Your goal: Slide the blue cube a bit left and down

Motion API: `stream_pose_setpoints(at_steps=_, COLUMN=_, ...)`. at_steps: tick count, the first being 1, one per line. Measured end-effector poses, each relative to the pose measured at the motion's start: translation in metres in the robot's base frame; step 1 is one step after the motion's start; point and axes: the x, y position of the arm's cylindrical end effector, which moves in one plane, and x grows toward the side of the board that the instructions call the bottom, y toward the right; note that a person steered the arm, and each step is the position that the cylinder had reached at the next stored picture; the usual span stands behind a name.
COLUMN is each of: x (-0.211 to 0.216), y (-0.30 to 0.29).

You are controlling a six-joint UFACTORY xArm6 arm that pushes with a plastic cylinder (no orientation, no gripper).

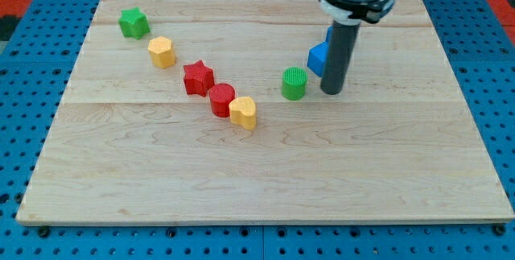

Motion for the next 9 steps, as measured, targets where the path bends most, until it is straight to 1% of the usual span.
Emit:
stream_pose_setpoints(at_steps=1, x=-0.002, y=-0.043)
stream_pose_setpoints(at_steps=2, x=-0.021, y=-0.072)
stream_pose_setpoints(at_steps=4, x=-0.018, y=0.024)
stream_pose_setpoints(at_steps=5, x=-0.044, y=0.044)
stream_pose_setpoints(at_steps=6, x=-0.078, y=0.055)
stream_pose_setpoints(at_steps=8, x=-0.038, y=0.004)
stream_pose_setpoints(at_steps=9, x=-0.071, y=0.006)
